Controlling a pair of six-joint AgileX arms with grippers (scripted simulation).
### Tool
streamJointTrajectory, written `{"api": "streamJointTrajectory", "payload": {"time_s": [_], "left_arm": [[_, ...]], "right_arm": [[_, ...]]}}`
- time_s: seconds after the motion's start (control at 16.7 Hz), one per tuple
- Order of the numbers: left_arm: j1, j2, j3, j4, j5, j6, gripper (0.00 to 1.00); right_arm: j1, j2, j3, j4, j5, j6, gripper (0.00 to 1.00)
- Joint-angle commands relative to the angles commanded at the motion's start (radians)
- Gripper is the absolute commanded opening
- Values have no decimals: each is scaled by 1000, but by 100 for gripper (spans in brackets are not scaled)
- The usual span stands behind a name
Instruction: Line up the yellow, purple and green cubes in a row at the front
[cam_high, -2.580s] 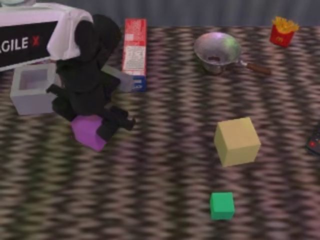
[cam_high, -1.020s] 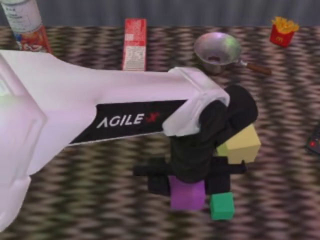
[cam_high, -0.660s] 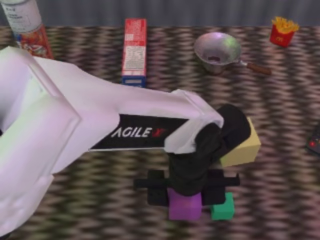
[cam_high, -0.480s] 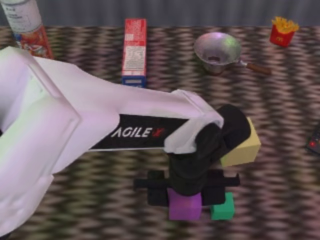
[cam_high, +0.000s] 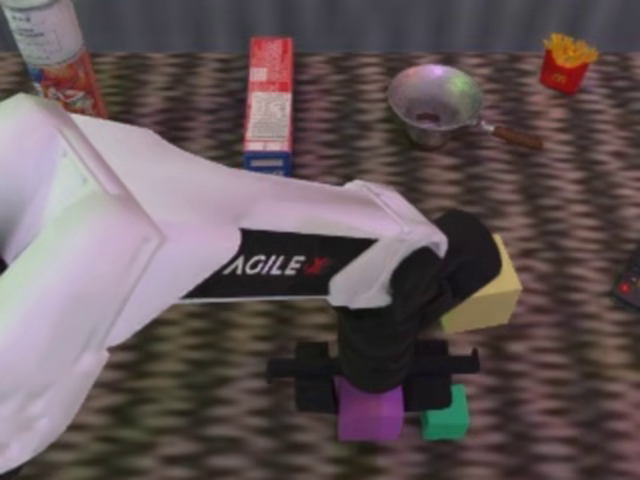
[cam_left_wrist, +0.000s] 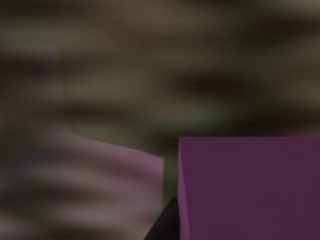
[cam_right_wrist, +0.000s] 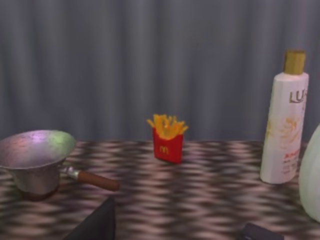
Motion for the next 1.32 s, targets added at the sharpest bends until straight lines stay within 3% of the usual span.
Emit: {"api": "streamJointTrajectory", "payload": {"time_s": [0.3, 0.36, 0.9, 1.32], "left_arm": [[0, 0, 0, 0, 0, 0, 98], [0, 0, 0, 0, 0, 0, 100], [0, -2, 3, -4, 0, 0, 100], [11, -79, 124, -209, 1, -6, 100]], "right_arm": [[0, 0, 0, 0, 0, 0, 100], [0, 0, 0, 0, 0, 0, 100], [0, 0, 0, 0, 0, 0, 100], [0, 0, 0, 0, 0, 0, 100]]}}
